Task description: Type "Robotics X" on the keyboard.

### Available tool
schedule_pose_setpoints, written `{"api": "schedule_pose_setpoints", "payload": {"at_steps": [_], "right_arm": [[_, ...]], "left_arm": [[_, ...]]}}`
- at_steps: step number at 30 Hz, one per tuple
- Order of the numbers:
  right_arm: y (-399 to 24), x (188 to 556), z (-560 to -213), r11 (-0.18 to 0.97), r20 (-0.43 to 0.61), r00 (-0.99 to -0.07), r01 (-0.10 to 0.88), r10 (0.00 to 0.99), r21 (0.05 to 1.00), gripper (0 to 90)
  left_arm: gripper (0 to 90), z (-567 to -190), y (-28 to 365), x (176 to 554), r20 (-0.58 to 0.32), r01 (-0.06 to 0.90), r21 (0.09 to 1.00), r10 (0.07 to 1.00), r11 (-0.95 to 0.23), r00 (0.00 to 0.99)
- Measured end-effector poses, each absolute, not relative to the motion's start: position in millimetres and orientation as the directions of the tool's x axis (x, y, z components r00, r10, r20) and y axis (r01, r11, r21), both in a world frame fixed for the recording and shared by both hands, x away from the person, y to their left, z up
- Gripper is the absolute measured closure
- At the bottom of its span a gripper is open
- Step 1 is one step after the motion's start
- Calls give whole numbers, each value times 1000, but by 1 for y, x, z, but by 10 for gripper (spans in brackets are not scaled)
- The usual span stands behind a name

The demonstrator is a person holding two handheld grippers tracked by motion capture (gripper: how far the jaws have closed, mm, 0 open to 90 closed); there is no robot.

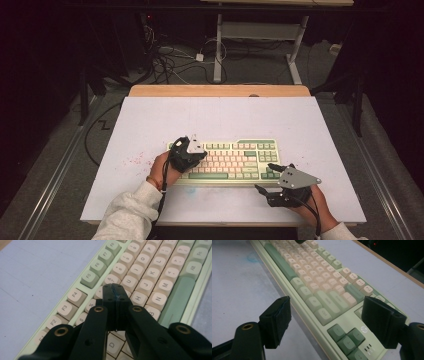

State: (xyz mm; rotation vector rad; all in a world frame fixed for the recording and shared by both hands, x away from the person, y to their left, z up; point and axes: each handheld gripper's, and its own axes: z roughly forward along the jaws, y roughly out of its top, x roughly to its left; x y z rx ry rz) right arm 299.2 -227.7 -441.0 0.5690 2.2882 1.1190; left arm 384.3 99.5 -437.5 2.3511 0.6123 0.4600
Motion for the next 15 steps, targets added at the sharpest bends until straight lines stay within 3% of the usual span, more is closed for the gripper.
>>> {"api": "schedule_pose_setpoints", "payload": {"at_steps": [11,12,15], "right_arm": [[-229,299,-440,559,-272,-767,133,581,819,249],[-229,299,-440,559,-273,-766,134,583,818,249],[-229,299,-440,560,-270,-764,141,586,817,249]], "left_arm": [[869,-429,105,373,195,257,702,526,-665,828],[822,-428,105,373,198,253,705,527,-662,826],[823,-426,108,371,206,243,716,531,-654,822]]}}
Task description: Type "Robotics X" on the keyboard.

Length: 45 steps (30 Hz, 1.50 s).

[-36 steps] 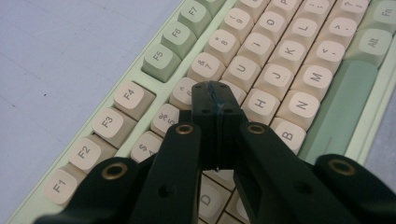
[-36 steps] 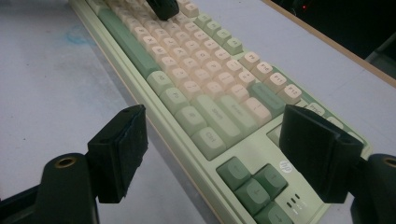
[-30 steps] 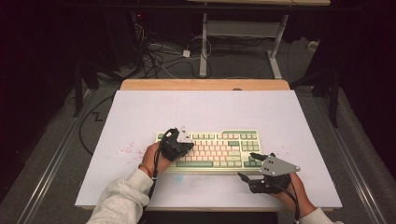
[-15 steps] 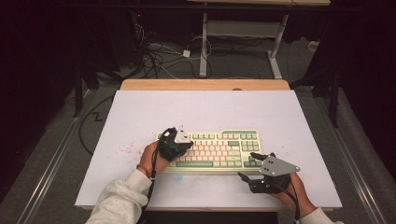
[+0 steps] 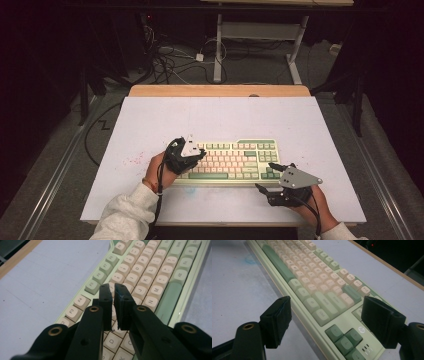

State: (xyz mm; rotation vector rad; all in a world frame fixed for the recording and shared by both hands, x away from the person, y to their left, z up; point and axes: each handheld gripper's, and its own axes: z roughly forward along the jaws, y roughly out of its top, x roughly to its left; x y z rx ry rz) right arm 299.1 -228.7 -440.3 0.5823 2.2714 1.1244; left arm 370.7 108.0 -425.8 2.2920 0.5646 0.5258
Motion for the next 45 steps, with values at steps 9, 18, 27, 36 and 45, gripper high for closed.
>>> {"api": "schedule_pose_setpoints", "payload": {"at_steps": [9,18,27,36,45], "right_arm": [[-230,300,-440,557,-269,-759,145,593,818,259],[-231,301,-441,557,-267,-757,151,597,817,296],[-235,301,-439,541,-254,-755,155,604,827,538],[-236,303,-435,542,-223,-781,170,583,823,860],[-233,307,-433,550,-224,-782,175,581,816,900]], "left_arm": [[757,-424,113,367,225,212,739,532,-639,817],[395,-422,114,364,239,200,748,538,-633,808],[203,-422,125,357,266,169,790,577,-590,773],[201,-423,137,343,302,138,804,597,-578,743],[195,-427,160,320,306,129,826,629,-549,715]]}}
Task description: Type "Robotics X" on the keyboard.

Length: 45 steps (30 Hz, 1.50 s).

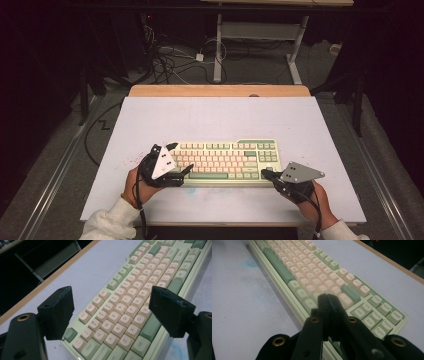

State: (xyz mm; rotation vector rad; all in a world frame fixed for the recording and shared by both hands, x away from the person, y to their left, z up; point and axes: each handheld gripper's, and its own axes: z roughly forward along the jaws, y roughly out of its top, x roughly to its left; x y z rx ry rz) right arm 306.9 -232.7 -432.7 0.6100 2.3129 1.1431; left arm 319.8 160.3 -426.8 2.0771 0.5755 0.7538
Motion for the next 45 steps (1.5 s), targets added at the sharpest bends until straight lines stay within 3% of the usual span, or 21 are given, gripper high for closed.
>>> {"api": "schedule_pose_setpoints", "payload": {"at_steps": [25,45], "right_arm": [[-162,347,-429,612,-252,-834,123,490,782,900],[-109,385,-442,703,-277,-851,142,446,697,900]], "left_arm": [[195,-458,209,289,268,204,814,664,-543,699],[194,-465,210,287,245,228,805,657,-548,713]]}}
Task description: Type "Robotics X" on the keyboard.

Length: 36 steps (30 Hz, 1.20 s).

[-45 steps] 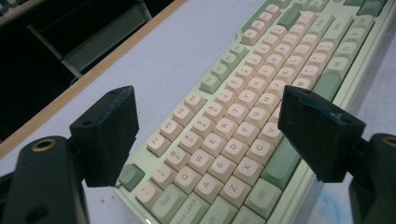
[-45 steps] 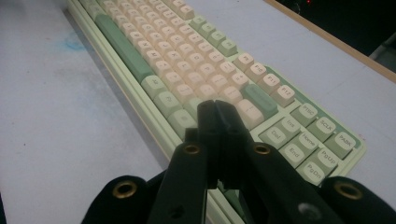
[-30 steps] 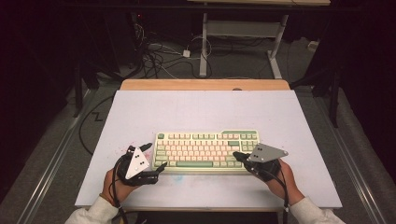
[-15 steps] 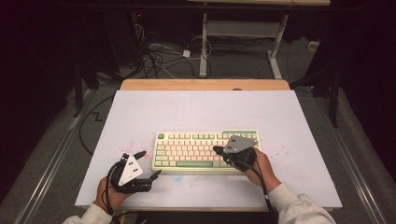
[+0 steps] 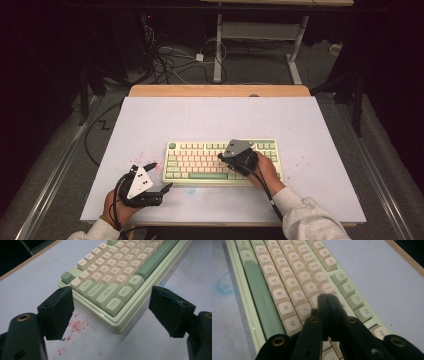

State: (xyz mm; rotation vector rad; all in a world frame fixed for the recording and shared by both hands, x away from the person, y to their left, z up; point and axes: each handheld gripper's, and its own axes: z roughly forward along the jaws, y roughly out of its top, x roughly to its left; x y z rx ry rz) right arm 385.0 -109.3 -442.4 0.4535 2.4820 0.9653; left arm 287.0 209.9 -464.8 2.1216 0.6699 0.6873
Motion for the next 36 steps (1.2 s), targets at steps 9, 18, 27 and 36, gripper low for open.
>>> {"api": "schedule_pose_setpoints", "payload": {"at_steps": [9,18,27,36], "right_arm": [[-102,393,-447,732,-288,-851,154,440,664,900],[-96,395,-448,742,-296,-848,157,439,652,900],[-101,394,-444,730,-277,-850,170,449,662,900],[-109,384,-434,678,-264,-842,154,471,718,900]], "left_arm": [[194,-465,209,287,245,231,801,655,-552,714],[194,-465,210,287,243,231,802,655,-551,716],[195,-465,210,287,238,237,802,657,-549,715],[195,-466,208,288,231,241,802,656,-547,718]]}}
